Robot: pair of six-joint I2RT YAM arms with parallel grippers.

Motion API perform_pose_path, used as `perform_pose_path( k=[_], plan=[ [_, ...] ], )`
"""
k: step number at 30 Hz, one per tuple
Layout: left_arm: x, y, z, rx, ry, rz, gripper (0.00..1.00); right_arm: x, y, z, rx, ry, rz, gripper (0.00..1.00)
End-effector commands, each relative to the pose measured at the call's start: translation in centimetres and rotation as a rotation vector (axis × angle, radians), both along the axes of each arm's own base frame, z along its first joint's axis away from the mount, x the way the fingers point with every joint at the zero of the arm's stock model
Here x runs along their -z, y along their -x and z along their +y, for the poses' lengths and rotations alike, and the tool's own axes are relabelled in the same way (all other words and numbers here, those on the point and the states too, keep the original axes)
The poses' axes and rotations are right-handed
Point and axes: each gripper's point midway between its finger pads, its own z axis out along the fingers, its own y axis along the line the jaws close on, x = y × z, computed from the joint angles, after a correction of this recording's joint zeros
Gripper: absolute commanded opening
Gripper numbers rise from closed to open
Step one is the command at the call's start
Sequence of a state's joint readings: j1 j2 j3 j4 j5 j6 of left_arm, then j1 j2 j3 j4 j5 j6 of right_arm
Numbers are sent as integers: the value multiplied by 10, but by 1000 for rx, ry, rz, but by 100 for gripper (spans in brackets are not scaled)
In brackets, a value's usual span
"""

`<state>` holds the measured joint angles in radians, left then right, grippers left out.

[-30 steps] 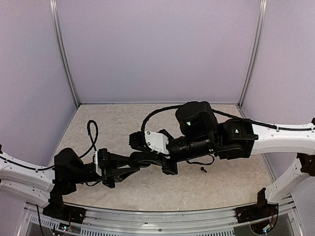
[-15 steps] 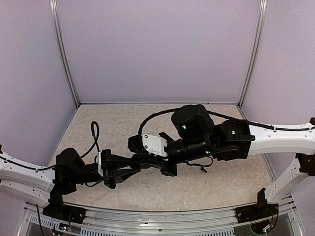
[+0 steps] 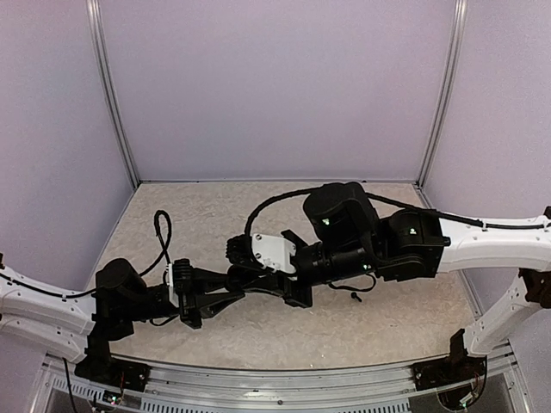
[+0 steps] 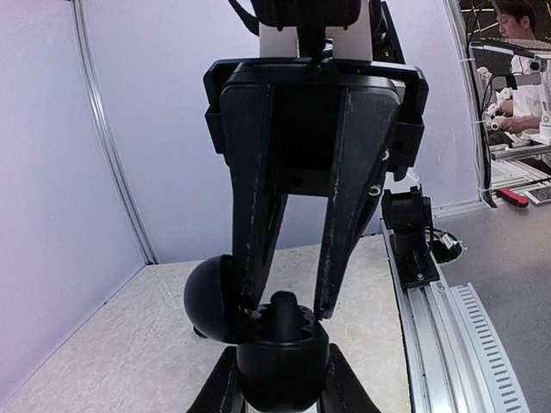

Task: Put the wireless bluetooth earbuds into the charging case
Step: Adjust the left earbud in the left side groove of the charging case, then move the right earbud to the center of the board.

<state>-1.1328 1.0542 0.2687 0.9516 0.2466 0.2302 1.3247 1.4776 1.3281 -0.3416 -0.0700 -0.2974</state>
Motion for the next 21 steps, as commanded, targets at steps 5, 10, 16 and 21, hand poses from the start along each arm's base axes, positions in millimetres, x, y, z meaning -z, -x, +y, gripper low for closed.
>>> perform_pose_path(
  k=[5, 10, 16, 21],
  plan=[
    [-26, 5, 1, 26, 81, -42, 1, -22, 15, -11, -64, -87, -8, 28],
    [-24, 3, 2, 24, 84, -35, 1, -40, 25, -19, -104, -154, -3, 37],
    [-24, 2, 3, 19, 91, -29, 1, -56, 0, -37, -13, -224, 37, 45],
    [-24, 0, 4, 16, 96, -23, 1, -50, -72, -83, 215, -308, 164, 49]
  ],
)
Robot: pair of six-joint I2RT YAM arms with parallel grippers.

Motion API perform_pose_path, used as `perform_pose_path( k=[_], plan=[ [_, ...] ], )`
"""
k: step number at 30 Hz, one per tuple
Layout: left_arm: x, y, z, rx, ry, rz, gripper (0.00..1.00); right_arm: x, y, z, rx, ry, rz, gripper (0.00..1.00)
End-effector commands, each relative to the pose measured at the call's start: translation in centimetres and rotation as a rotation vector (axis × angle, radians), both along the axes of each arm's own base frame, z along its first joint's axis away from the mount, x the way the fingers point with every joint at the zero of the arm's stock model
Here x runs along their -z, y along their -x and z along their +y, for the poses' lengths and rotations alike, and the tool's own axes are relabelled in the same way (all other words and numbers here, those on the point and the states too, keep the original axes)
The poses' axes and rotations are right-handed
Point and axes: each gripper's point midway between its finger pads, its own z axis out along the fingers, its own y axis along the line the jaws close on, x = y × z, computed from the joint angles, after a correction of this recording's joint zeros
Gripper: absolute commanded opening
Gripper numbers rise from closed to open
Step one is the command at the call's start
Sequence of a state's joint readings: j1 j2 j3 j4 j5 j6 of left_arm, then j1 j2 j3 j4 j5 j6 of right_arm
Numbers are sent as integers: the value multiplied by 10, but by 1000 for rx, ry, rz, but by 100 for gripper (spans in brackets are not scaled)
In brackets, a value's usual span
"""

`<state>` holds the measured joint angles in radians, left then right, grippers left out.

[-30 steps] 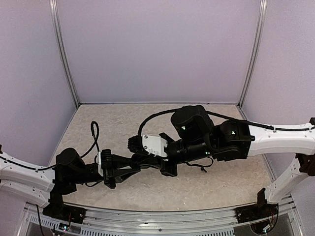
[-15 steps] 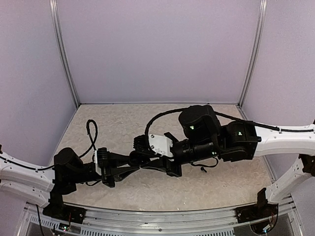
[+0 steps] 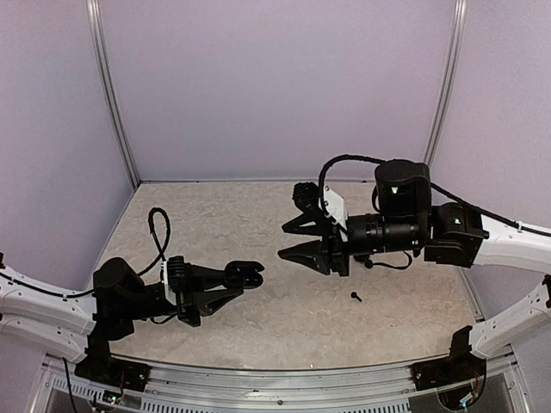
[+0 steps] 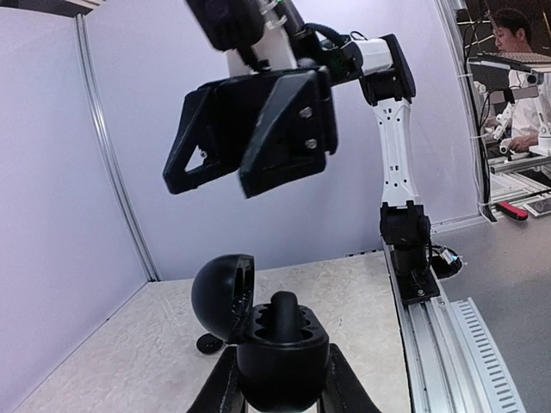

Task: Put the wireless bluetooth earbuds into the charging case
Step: Move the right earbud to the center of the board.

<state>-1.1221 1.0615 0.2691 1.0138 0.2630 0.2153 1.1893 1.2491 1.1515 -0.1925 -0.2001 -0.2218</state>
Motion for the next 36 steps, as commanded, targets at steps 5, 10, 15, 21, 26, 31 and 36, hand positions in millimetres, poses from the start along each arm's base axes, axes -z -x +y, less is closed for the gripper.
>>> perform_pose_path(
  k=[5, 10, 15, 21, 26, 31, 36],
  plan=[
    [-10, -1, 3, 2, 44, -6, 1, 58, -143, -103, 535, -35, 325, 48],
    [-10, -1, 5, -2, 48, -4, 1, 131, -186, -171, 795, 41, 510, 47],
    [-9, -2, 5, -4, 48, -4, 1, 195, -199, -218, 945, 99, 662, 45],
    [-8, -2, 7, -5, 52, -3, 1, 253, -201, -243, 1037, 140, 741, 52],
    [-8, -3, 8, -9, 54, -6, 1, 263, -211, -251, 1095, 169, 728, 54],
    [-9, -3, 9, -12, 56, -11, 1, 271, -218, -259, 1147, 232, 725, 56],
    [-9, -3, 10, -12, 60, -16, 1, 284, -220, -258, 1115, 320, 725, 56]
  ],
)
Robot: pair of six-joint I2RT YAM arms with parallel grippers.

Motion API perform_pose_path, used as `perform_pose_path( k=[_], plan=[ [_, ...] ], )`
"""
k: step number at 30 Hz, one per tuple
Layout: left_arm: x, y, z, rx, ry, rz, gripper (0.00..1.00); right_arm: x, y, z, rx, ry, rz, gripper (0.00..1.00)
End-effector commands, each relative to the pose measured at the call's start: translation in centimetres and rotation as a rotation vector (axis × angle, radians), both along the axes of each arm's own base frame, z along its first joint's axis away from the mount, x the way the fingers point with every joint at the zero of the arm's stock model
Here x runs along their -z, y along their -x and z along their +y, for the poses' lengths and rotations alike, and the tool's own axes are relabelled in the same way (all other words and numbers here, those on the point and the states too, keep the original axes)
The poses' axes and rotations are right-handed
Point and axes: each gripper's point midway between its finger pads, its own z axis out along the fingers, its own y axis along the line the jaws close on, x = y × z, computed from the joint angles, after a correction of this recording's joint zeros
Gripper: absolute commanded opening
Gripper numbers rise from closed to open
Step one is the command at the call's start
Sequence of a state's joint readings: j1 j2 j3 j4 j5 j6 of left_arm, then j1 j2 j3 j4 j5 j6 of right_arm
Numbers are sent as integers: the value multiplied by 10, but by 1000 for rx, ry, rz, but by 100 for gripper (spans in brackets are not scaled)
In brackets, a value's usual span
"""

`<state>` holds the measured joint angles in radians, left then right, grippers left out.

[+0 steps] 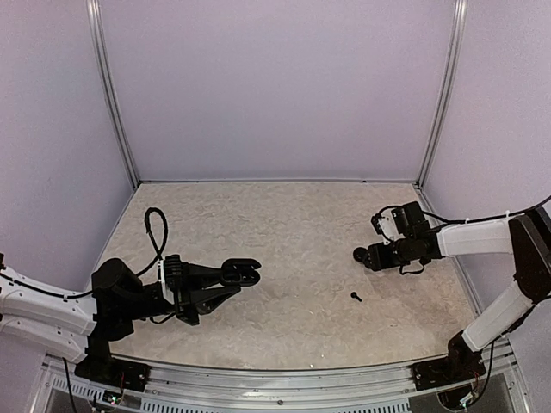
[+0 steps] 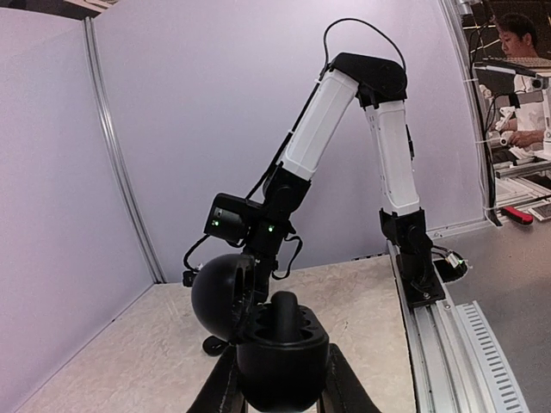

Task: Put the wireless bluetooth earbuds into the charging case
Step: Move the right earbud to the center of the board.

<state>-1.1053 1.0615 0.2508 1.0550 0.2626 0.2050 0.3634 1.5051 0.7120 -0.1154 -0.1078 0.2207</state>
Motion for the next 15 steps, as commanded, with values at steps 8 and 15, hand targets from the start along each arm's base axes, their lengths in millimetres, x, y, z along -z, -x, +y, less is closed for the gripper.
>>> perform_pose_path(
  k=[8, 15],
  plan=[
    [-9, 0, 4, 4, 38, -22, 1, 22, -5, 4, -80, 56, 83, 53],
    [-7, 0, 4, 8, 30, -20, 1, 27, -7, 7, -102, 57, 95, 48]
  ],
)
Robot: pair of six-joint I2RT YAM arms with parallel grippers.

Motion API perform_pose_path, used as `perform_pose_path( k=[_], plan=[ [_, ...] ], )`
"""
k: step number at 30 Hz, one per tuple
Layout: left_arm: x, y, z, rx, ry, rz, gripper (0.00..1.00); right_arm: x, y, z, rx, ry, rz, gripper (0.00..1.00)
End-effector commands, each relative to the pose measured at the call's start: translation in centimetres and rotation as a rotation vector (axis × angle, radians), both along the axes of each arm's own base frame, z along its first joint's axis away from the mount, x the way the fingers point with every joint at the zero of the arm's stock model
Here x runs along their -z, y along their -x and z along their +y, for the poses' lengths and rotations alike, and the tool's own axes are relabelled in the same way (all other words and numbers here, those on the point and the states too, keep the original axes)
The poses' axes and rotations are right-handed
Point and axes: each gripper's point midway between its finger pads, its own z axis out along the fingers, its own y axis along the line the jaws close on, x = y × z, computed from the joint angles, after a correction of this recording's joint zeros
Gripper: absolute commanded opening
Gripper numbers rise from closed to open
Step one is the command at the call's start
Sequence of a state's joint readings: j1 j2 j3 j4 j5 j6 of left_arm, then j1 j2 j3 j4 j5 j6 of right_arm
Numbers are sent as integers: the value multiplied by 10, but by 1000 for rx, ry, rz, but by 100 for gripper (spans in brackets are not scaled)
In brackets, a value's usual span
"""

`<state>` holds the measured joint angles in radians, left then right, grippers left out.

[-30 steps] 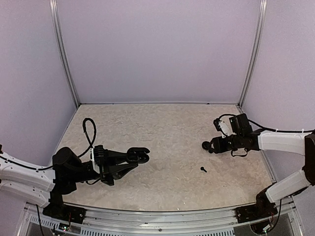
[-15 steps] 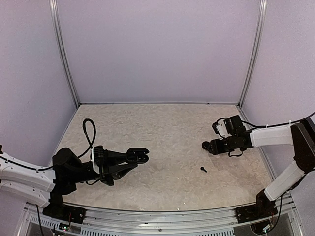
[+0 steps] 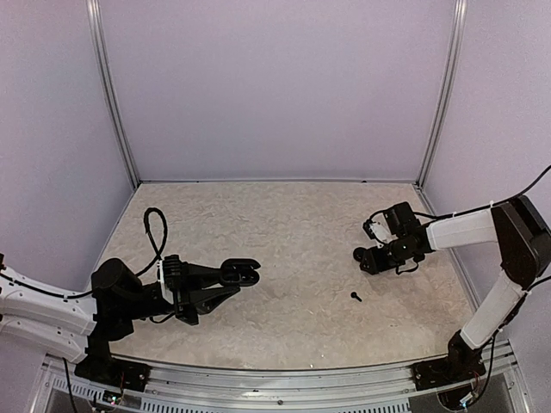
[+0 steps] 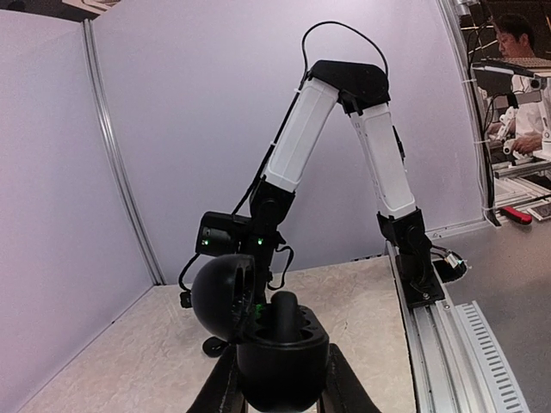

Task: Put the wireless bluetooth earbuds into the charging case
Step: Move the right earbud to the center of the board.

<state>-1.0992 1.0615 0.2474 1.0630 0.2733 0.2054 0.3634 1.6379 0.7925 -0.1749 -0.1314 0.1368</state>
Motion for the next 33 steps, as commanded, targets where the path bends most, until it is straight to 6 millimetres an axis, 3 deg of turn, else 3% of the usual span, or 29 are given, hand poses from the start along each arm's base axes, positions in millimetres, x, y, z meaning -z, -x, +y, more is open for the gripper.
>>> perform_pose_path(
  k=[1, 10, 14, 25, 33],
  plan=[
    [-7, 0, 3, 4, 27, -16, 1, 1, -3, 3, -24, -14, 15, 46],
    [-7, -1, 3, 3, 29, -18, 1, 6, 9, 21, -69, -38, 55, 31],
    [-7, -1, 4, 1, 32, -16, 1, 2, 16, 37, -92, -47, 42, 29],
    [-7, -2, 6, -6, 34, -7, 1, -32, 36, 134, -248, -160, -6, 28],
    [-7, -1, 8, -6, 38, -4, 1, -17, 62, 188, -339, -180, 31, 29]
  ],
)
